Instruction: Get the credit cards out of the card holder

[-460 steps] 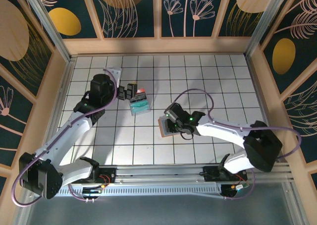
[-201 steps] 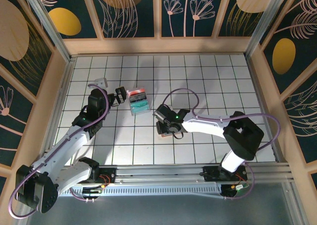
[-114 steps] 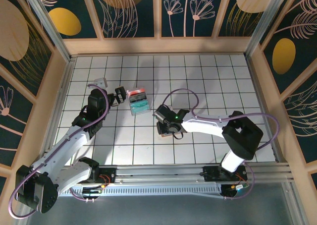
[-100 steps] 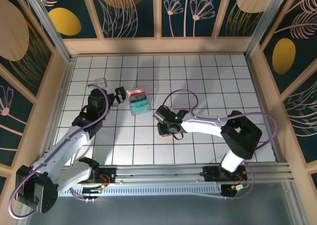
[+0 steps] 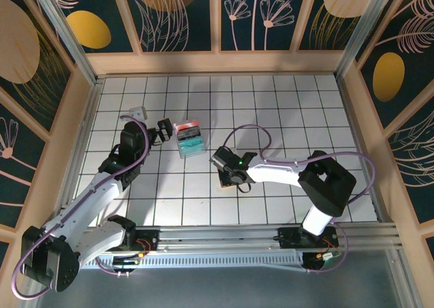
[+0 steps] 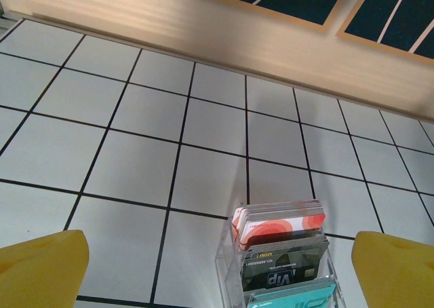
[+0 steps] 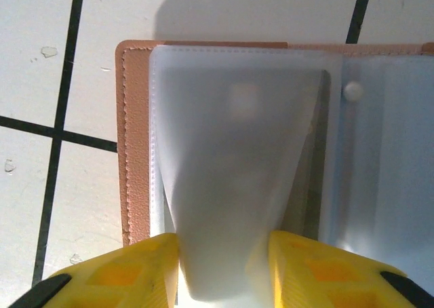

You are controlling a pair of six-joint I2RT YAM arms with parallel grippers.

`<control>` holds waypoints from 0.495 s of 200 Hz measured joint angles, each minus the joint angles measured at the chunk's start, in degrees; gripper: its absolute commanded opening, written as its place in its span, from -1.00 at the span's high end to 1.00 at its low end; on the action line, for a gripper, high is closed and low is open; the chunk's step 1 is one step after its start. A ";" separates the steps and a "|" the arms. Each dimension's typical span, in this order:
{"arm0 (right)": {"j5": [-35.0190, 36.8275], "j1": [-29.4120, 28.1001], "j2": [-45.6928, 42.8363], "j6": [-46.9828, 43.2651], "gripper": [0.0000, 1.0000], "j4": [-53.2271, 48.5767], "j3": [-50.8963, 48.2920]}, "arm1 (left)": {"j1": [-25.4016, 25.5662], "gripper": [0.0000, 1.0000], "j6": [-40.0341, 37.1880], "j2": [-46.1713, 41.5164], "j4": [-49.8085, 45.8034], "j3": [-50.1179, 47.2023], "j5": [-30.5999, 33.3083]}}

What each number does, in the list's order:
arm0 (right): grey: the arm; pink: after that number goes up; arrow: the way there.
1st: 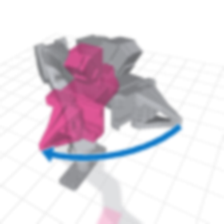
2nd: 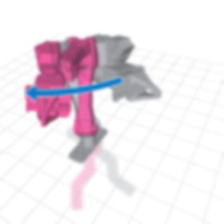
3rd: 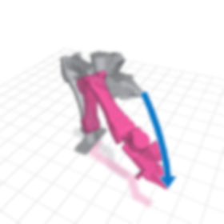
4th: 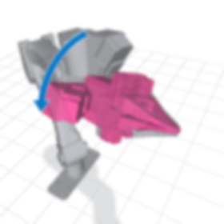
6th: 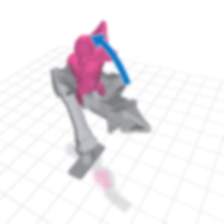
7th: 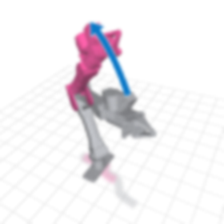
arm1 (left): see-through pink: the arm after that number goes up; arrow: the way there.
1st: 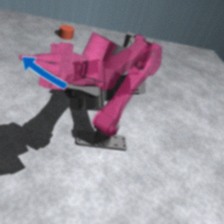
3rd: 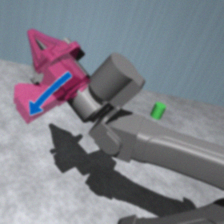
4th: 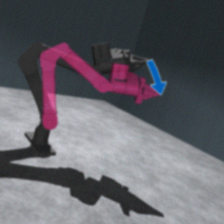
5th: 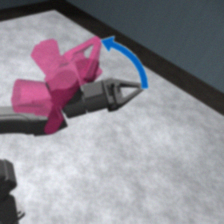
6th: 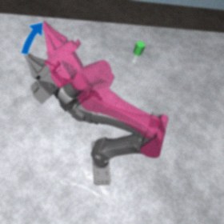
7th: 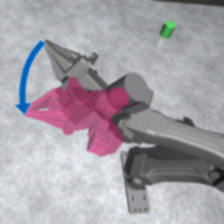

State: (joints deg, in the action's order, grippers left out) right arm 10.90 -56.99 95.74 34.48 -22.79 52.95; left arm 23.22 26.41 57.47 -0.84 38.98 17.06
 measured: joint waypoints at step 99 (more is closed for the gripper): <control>4.15 1.62 -2.19 0.52 0.32 -0.85 0.00 | 0.00 -0.97 -2.12 -0.11 -0.85 3.54 -1.40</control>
State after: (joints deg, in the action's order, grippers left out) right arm 15.05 -55.37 93.56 35.00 -23.64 52.95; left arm 23.22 24.29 57.36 -1.69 42.52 15.66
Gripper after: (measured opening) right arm 0.326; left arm 0.988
